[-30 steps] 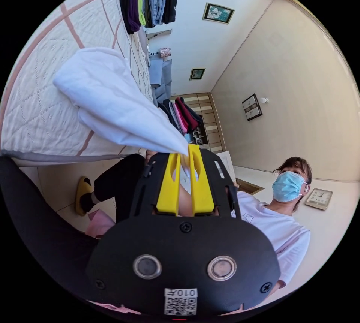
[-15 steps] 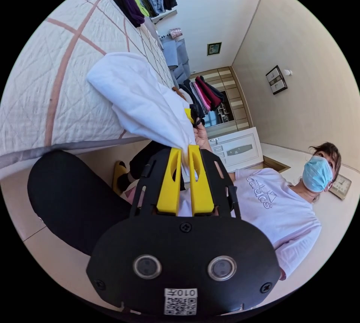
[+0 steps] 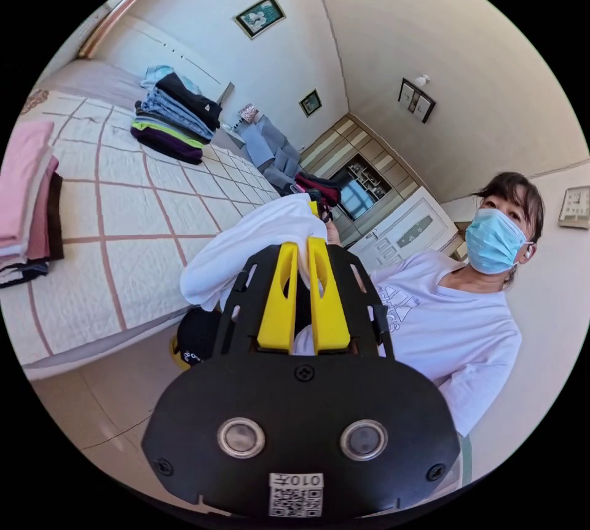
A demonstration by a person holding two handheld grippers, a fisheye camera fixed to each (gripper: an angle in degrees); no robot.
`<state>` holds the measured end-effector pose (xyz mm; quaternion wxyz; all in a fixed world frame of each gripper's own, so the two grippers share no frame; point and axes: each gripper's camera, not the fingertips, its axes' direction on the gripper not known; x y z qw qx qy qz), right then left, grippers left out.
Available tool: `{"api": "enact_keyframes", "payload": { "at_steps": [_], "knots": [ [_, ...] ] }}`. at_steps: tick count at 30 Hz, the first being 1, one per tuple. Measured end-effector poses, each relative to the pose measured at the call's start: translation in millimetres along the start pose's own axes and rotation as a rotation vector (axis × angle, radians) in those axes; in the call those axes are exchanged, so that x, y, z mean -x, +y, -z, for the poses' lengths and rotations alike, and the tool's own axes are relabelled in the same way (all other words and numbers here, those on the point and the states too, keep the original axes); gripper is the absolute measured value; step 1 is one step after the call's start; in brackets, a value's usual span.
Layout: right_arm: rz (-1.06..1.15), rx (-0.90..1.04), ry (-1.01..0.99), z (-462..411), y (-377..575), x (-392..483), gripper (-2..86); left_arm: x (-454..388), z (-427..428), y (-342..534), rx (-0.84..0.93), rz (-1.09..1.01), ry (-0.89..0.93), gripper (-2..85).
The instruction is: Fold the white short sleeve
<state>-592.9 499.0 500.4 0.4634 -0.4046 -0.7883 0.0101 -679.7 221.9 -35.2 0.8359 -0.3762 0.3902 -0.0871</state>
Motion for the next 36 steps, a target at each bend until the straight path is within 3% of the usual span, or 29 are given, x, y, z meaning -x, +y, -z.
{"api": "enact_keyframes", "payload": {
  "at_steps": [5,8,15,18,24,29,33,36],
  "knots": [
    [0.013,0.077,-0.047,-82.2,-76.4,-13.1,4.7,21.9,92.5,-19.7,0.004,0.015,-0.127,3.7],
    [-0.025,0.118,-0.058,-132.6,-152.7,-41.7,4.7,77.9,155.9,-63.5,0.03,0.092,-0.068,3.5],
    [0.287,-0.105,0.071,-225.1,-307.6,20.0,4.6,106.2,307.6,-219.8,0.146,0.019,-0.294,3.1],
    [0.202,-0.162,0.121,-280.0,-323.3,-14.5,4.8,164.3,341.0,-230.3,0.242,0.168,-0.381,2.6],
    [-0.31,-0.04,0.12,-376.4,-276.1,-169.6,4.8,344.5,341.5,-136.7,0.301,0.667,-0.401,1.8],
    [-0.258,-0.029,0.174,-380.3,-276.7,-166.1,4.8,366.1,344.3,-118.8,0.206,0.614,-0.339,1.4],
    [-0.168,-0.045,0.236,-391.3,-296.2,-129.7,4.8,343.6,350.9,-139.8,0.181,0.494,-0.452,1.3],
    [-0.134,-0.061,0.344,-402.8,-291.0,-114.2,4.7,346.6,342.5,-134.9,0.216,0.537,-0.481,1.6]
  ]
}}
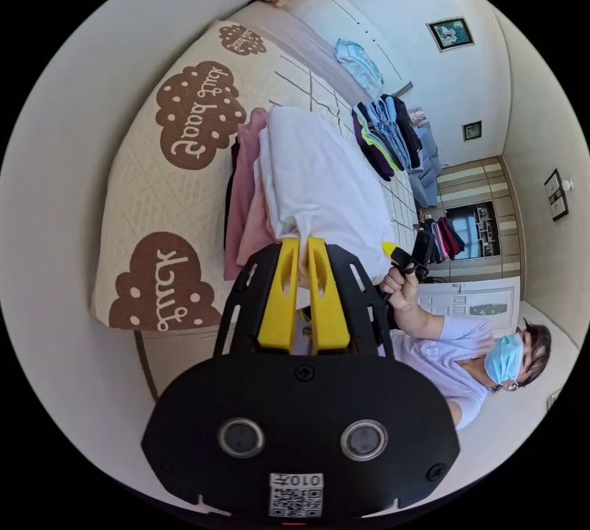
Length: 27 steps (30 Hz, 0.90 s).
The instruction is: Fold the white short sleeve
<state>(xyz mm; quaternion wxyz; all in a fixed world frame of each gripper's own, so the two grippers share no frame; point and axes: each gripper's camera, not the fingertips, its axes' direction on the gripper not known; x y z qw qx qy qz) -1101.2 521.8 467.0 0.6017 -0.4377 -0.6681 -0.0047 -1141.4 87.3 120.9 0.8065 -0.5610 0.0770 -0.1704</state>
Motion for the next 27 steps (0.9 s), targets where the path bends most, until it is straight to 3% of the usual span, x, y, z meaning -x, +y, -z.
{"api": "enact_keyframes", "payload": {
  "at_steps": [7,10,14,21,25,27],
  "knots": [
    [0.04,-0.009,0.031,-9.7,12.3,-0.1,4.7,4.2,-8.3,32.6,-0.159,0.075,0.025,4.2],
    [0.101,0.005,0.054,2.1,7.8,11.2,4.5,-14.8,8.5,55.1,-0.258,0.053,-0.069,4.9],
    [0.184,0.004,0.131,22.0,12.0,22.2,3.8,-58.3,36.6,101.0,-0.428,0.089,-0.349,5.0],
    [0.409,-0.024,0.32,106.4,98.0,45.2,2.8,-240.8,-37.7,131.8,-0.407,-0.419,-0.633,4.6],
    [0.568,0.084,0.46,157.9,188.3,59.8,2.7,-288.8,-90.5,137.8,-0.489,-0.506,-0.793,4.1],
    [0.539,0.096,0.55,185.0,215.9,64.3,2.6,-298.2,-113.5,129.9,-0.517,-0.47,-0.829,3.4]
  ]
}}
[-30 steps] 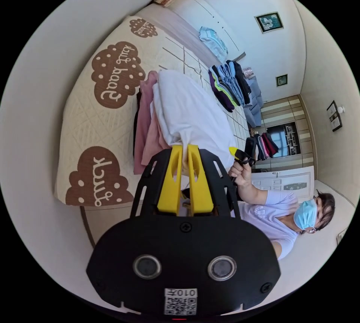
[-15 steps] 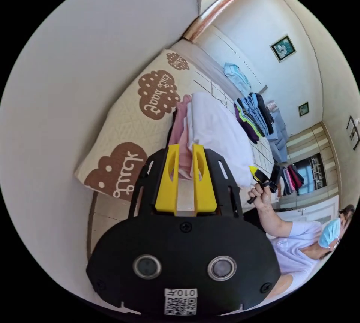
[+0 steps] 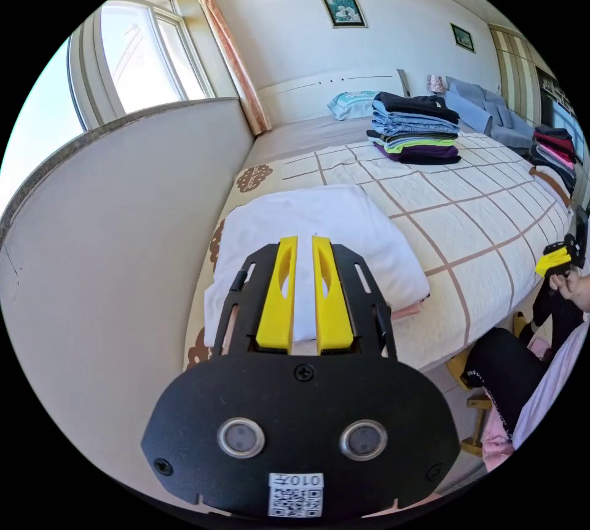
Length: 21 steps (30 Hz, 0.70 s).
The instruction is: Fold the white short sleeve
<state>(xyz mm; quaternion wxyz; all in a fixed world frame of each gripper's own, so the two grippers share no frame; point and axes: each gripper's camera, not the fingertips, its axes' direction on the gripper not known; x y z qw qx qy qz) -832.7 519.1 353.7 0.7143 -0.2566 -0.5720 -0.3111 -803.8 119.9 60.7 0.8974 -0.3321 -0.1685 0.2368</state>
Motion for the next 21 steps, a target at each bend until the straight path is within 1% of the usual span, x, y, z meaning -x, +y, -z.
{"api": "enact_keyframes", "payload": {
  "at_steps": [2,4,6,7,9,13,16,18,19,21],
  "knots": [
    [-0.043,0.008,0.057,29.3,21.2,0.6,2.4,-11.4,-7.9,-5.5,0.0,0.045,0.004,2.8],
    [-0.108,-0.04,0.092,67.7,43.4,-0.8,2.3,-25.5,-13.4,-12.9,0.014,0.062,-0.044,2.0],
    [-0.146,-0.088,0.118,90.6,55.9,-2.0,2.3,-43.0,-23.8,-21.9,0.078,0.074,-0.148,0.8],
    [-0.149,-0.112,0.137,102.4,61.4,-2.2,2.4,-46.3,-27.5,-22.8,0.092,0.078,-0.159,0.6],
    [-0.138,-0.125,0.175,116.8,66.0,-0.5,2.4,-53.4,-46.7,-20.4,0.157,0.111,-0.115,0.1],
    [-0.113,-0.162,0.253,145.6,76.5,10.2,2.6,-51.8,-50.2,-12.6,0.161,0.193,-0.034,-0.1],
    [-0.121,-0.203,0.235,162.5,88.6,13.6,3.0,-55.4,-40.8,-19.0,0.217,0.189,-0.016,-0.1],
    [-0.113,-0.24,0.213,175.3,95.9,17.2,3.4,-57.4,-12.0,-25.6,0.23,0.235,-0.024,-0.2],
    [-0.082,-0.268,0.214,185.4,100.3,22.0,3.9,-59.4,1.1,-26.7,0.201,0.26,-0.045,-0.2],
    [-0.033,-0.309,0.259,201.0,106.4,30.3,5.2,-88.2,74.2,-25.3,-0.091,0.262,-0.134,-0.2]
  ]
}}
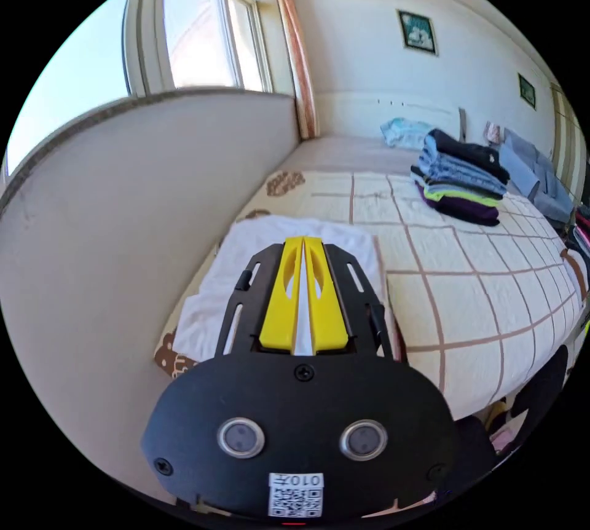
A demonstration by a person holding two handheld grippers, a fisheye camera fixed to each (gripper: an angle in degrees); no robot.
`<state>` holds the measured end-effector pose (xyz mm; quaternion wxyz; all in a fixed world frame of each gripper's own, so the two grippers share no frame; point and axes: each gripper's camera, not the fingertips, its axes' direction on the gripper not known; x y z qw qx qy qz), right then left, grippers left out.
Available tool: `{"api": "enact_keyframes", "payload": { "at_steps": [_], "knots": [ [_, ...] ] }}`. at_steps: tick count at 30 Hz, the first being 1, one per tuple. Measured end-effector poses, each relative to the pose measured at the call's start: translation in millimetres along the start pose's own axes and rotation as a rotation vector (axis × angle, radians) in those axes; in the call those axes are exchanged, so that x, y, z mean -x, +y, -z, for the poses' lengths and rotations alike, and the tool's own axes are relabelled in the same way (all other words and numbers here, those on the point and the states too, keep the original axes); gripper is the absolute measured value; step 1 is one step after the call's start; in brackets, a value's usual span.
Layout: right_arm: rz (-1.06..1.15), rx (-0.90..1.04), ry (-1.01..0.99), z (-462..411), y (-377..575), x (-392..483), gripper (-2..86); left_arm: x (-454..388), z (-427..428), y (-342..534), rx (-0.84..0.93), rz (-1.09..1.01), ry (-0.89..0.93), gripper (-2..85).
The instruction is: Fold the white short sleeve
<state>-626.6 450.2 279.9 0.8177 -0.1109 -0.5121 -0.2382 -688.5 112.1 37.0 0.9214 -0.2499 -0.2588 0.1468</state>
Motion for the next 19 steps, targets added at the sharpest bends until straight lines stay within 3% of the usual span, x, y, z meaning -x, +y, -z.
{"api": "enact_keyframes", "payload": {
  "at_steps": [3,7,11,13,15,17,19],
  "knots": [
    [0.051,-0.105,0.109,27.8,4.2,3.4,7.2,-46.8,94.0,13.1,-0.218,-0.069,0.034,-0.2],
    [0.084,-0.132,0.15,45.4,7.1,-2.5,8.9,-122.3,193.9,55.4,-0.356,-0.181,0.097,-0.1],
    [0.121,-0.109,0.142,44.7,1.2,-15.8,10.1,-206.3,270.6,127.5,-0.502,-0.19,0.025,0.3],
    [0.148,-0.112,0.111,38.2,-8.5,-31.2,10.0,-223.9,276.7,147.1,-0.484,-0.143,0.109,0.3],
    [0.171,-0.123,0.1,28.0,-17.9,-46.4,9.4,-238.8,259.2,160.2,-0.346,-0.087,0.328,0.0],
    [0.221,-0.11,0.118,8.6,-29.0,-64.3,8.2,-254.8,245.3,170.3,-0.286,-0.091,0.36,-0.2],
    [0.284,-0.07,0.201,-30.6,-45.1,-99.4,5.0,-271.2,240.5,179.4,-0.275,-0.094,0.267,-0.2]
  ]
}}
